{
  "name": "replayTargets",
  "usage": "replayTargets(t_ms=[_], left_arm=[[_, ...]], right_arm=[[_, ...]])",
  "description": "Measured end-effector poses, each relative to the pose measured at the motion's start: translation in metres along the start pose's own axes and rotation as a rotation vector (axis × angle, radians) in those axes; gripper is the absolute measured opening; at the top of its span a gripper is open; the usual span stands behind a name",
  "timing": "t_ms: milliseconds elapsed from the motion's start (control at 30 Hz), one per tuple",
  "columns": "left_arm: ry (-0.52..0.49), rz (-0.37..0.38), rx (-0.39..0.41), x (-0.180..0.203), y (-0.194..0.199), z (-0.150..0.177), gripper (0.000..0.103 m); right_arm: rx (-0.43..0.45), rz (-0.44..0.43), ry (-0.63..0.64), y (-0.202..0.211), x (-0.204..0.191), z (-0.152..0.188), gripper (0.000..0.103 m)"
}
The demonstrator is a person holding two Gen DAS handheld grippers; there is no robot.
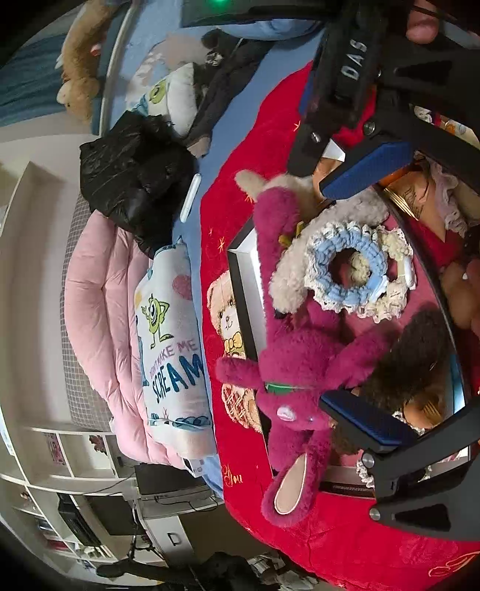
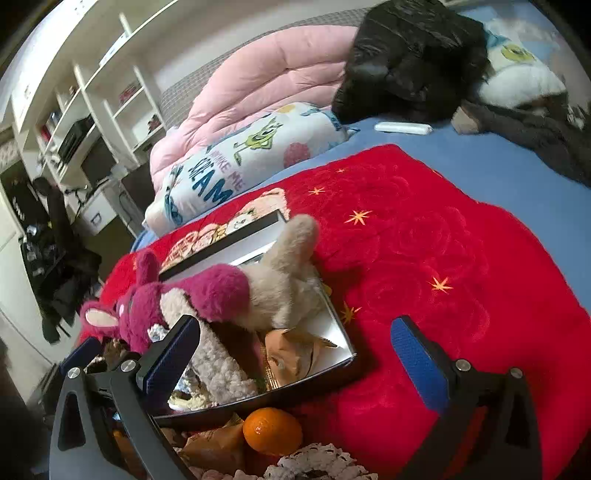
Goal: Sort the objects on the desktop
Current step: 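Open the left tool over the tray while the right tool releases the packet there, then lift both open tools up and away from the tray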
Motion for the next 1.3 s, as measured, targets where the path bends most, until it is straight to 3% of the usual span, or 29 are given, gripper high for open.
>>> replayTargets(t_ms=[967, 1300], left_arm=[[0.053, 0.024, 0.016, -0.006, 0.006, -0.001, 0.103], [0.03, 0.002, 0.058, -0.011, 0.024, -0.014, 0.103]], right_arm=[[0.061, 0.025, 0.066, 0.018, -0.014, -0.003, 0.103], [0.113, 0.02, 0.171, 0.042, -0.043, -0.008, 0.103]])
Point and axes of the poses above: each gripper's, at about its wrist camera, not at the fingertips, and y roughly against the way its jaws point, x to its right, z to its underside, the point moved 2 cm from there along -y, roughly the way its jaws point, and after that the axes turned 5 degrees about -y, right-handed, at the moved point
